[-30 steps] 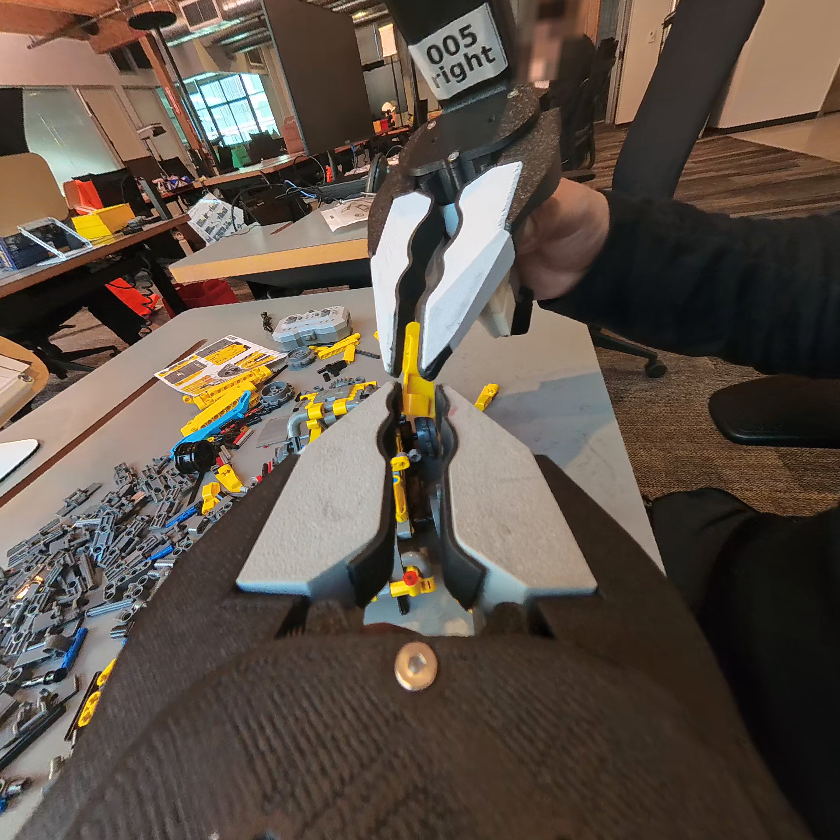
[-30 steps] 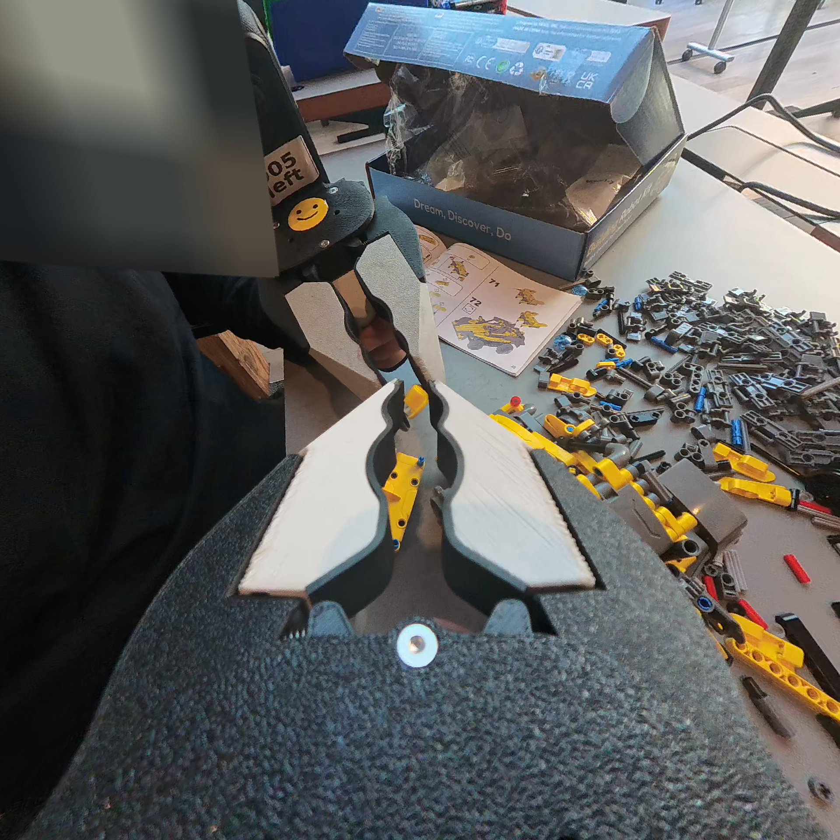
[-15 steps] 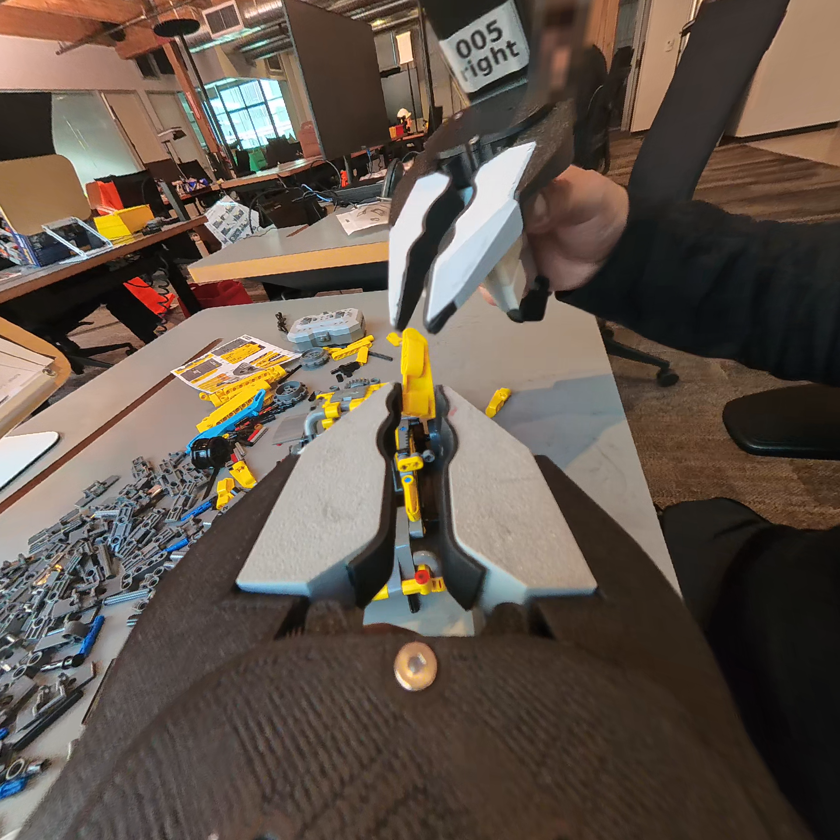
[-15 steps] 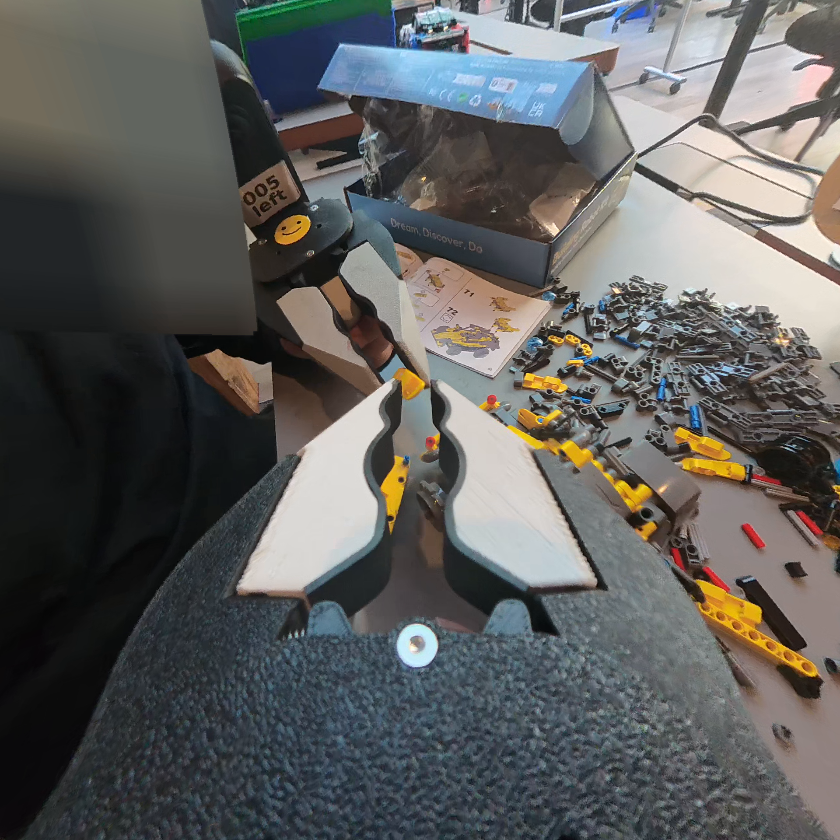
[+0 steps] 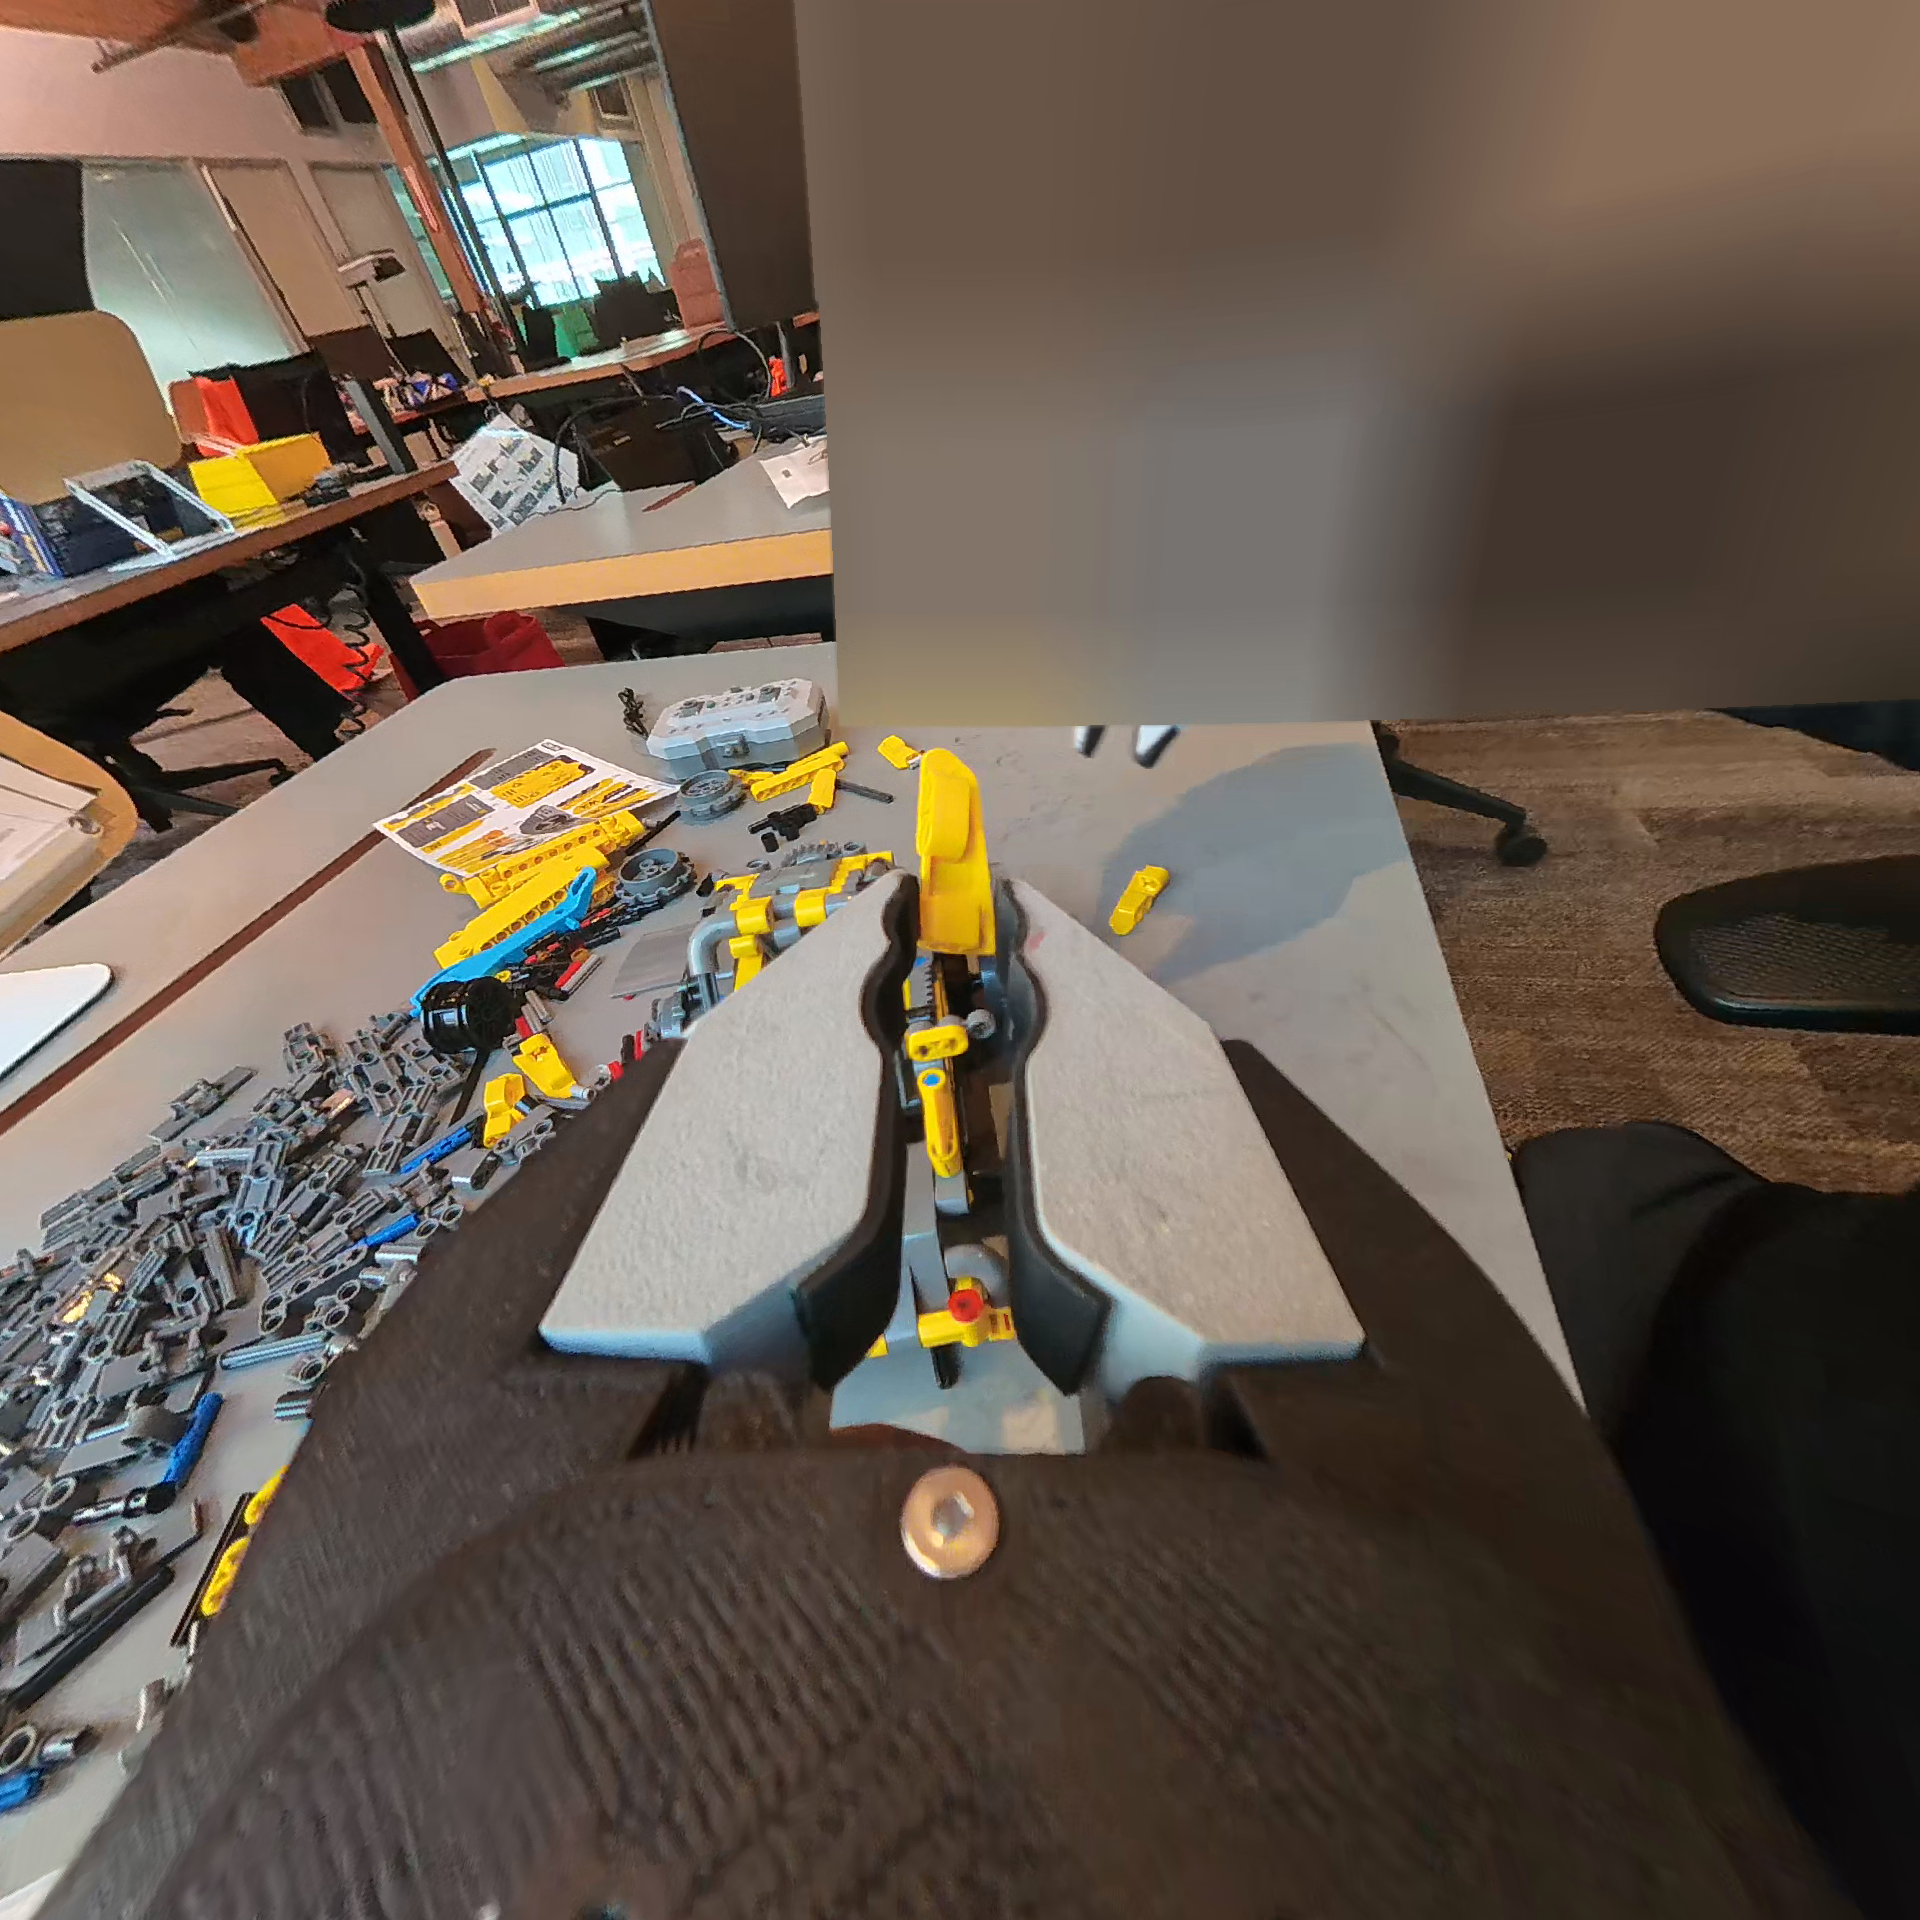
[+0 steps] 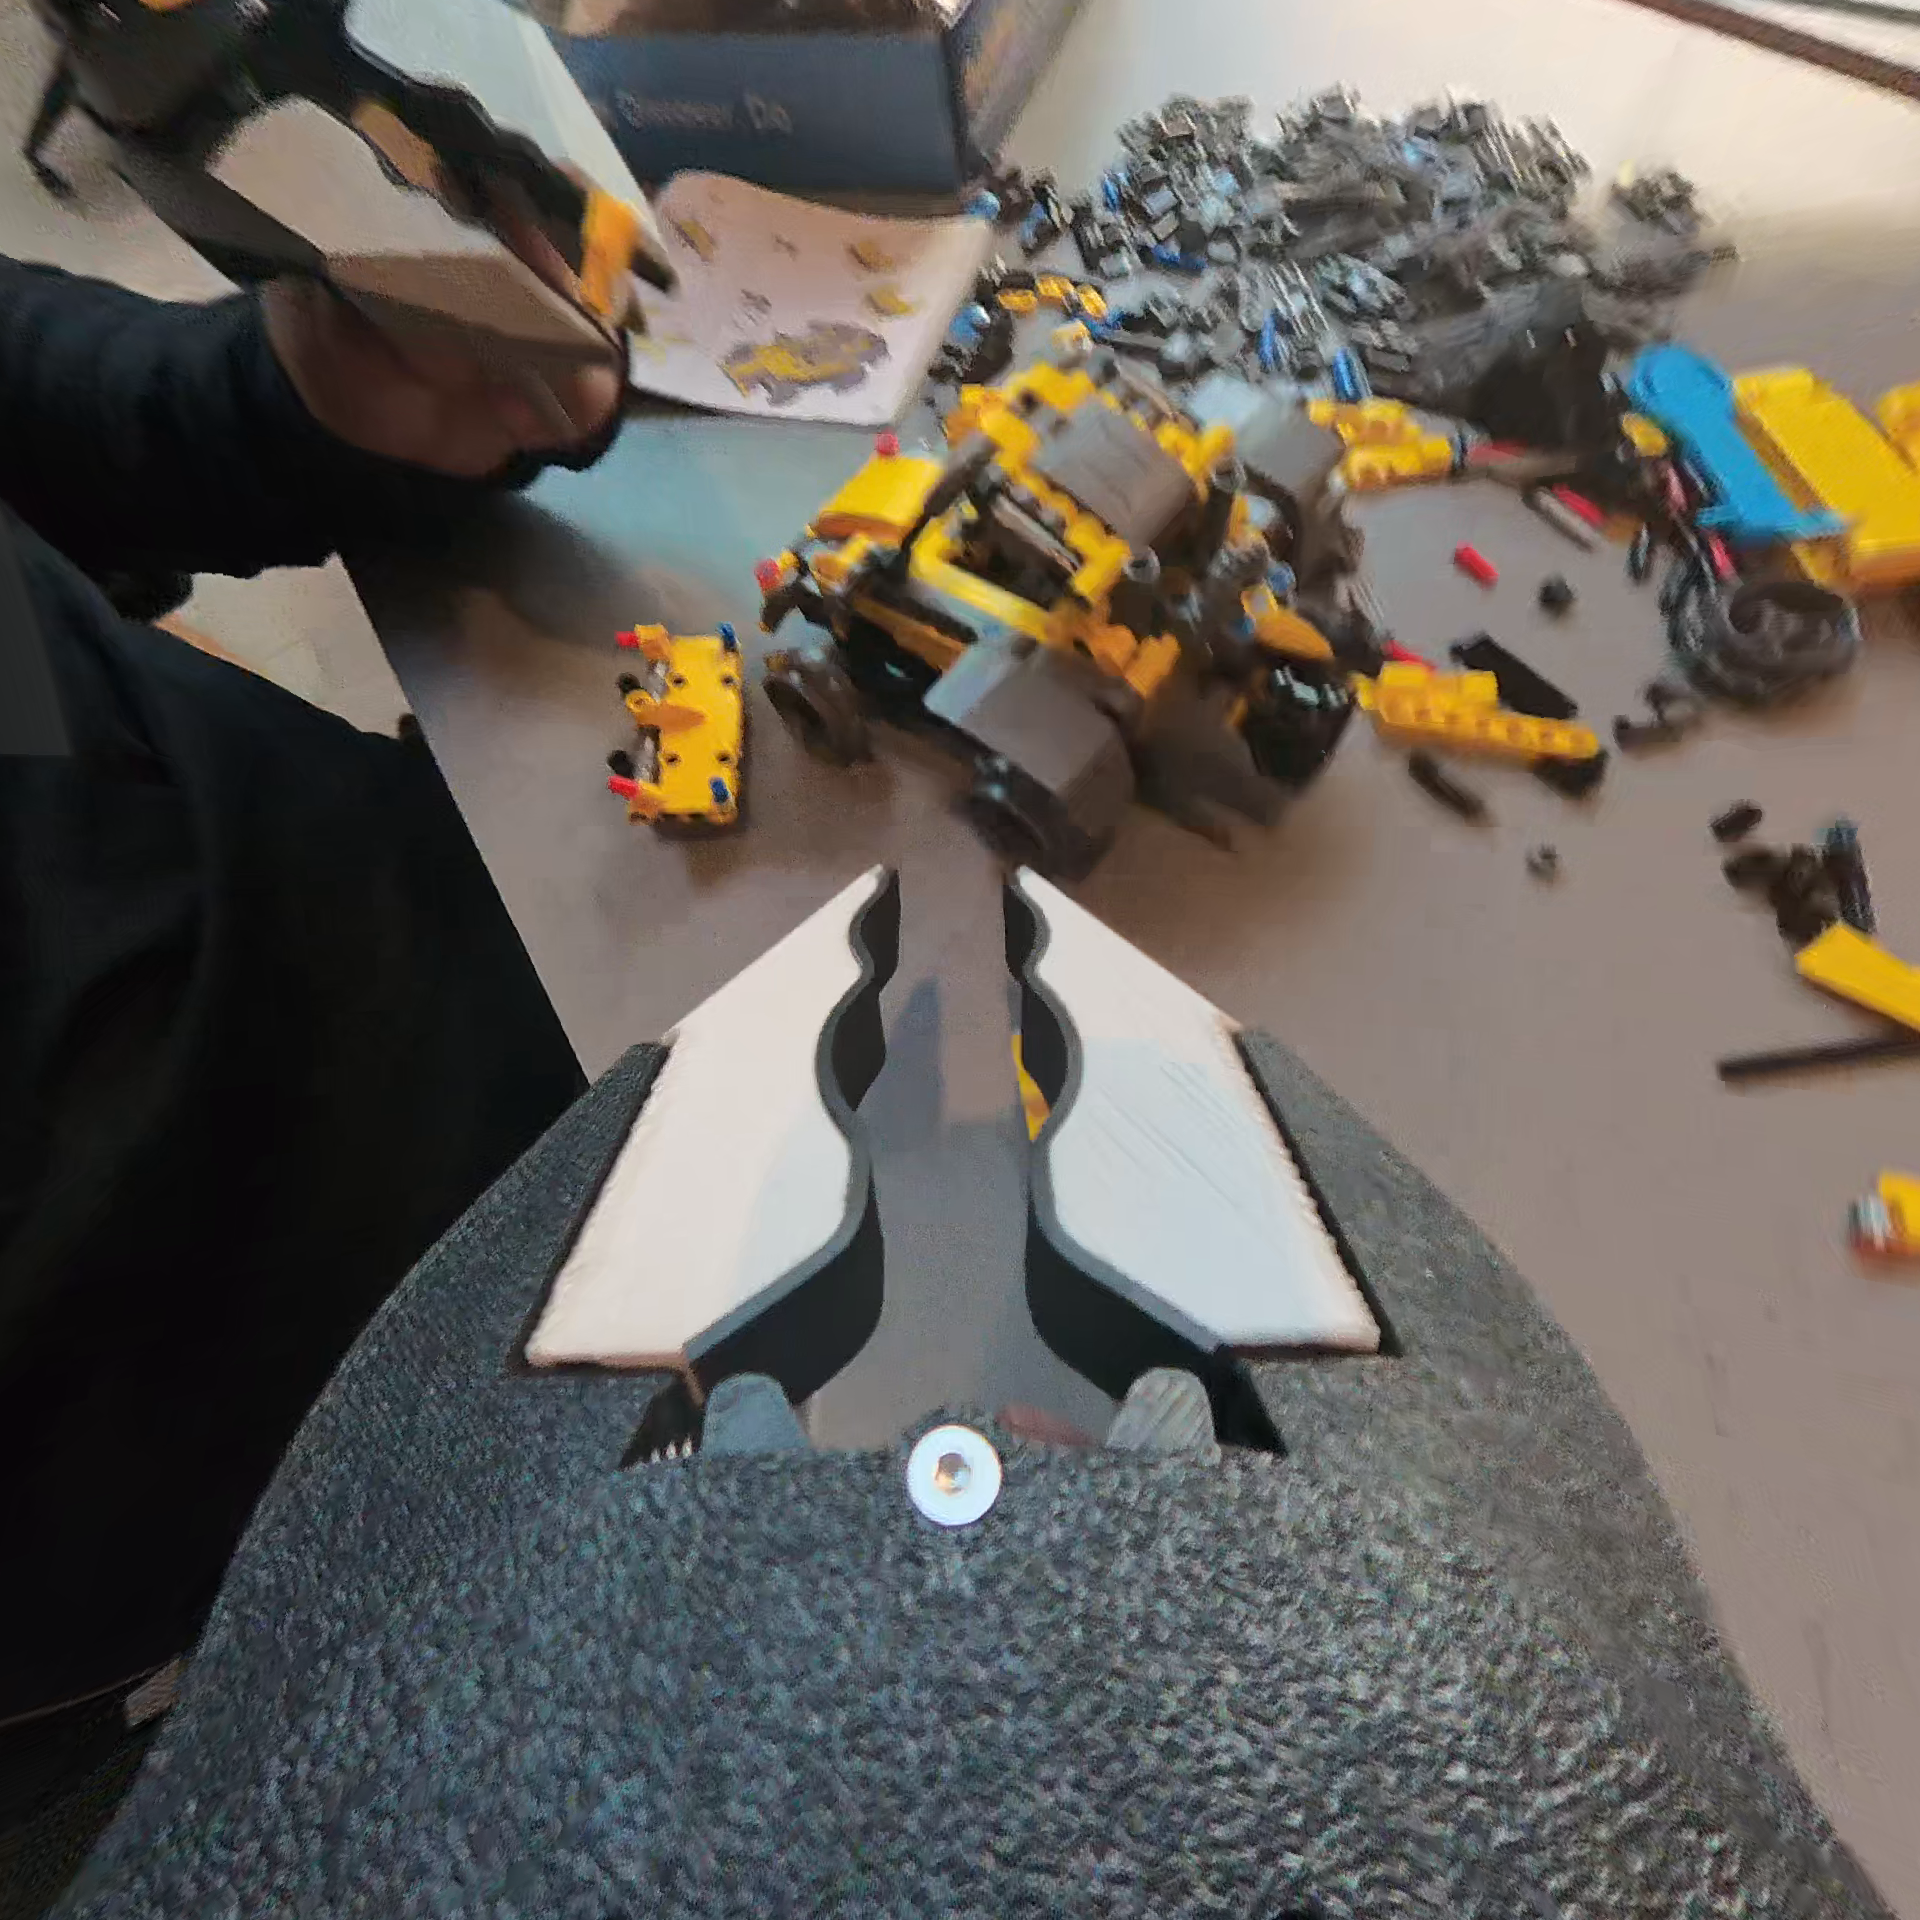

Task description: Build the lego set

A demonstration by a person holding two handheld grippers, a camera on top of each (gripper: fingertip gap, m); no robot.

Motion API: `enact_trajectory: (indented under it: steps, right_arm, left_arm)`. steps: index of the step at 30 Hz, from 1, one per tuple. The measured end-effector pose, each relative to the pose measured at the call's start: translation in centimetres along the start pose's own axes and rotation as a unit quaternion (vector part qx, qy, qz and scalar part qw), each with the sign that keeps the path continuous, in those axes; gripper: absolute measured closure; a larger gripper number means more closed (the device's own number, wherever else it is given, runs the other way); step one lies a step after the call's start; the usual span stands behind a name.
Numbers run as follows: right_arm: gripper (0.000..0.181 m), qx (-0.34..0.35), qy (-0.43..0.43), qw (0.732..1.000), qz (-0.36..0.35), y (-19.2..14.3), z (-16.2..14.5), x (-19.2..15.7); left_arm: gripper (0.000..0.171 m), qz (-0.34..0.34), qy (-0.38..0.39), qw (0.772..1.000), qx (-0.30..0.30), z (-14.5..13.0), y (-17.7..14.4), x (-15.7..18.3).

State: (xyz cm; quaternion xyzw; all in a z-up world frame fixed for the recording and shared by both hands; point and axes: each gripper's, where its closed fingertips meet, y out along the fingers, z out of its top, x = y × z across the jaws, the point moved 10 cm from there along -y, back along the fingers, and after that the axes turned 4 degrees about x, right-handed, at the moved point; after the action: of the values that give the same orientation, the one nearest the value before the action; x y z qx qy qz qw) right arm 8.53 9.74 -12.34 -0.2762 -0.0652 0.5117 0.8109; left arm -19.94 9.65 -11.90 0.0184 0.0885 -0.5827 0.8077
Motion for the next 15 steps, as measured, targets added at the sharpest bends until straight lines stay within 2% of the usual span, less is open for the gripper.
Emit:
enact_trajectory:
  steps: [7,15]
  right_arm:
    - [0.16,-0.026,0.04,0.998,-0.032,-1.7,-5.3,0.9]
    - [0.16,-0.025,0.042,0.998,-0.032,-1.5,-7.2,1.7]
  left_arm:
    - [0.161,-0.014,-0.016,1.0,-0.014,-0.6,0.5,0.0]
    - [0.161,-0.017,-0.019,0.999,-0.027,-1.2,1.0,-0.3]
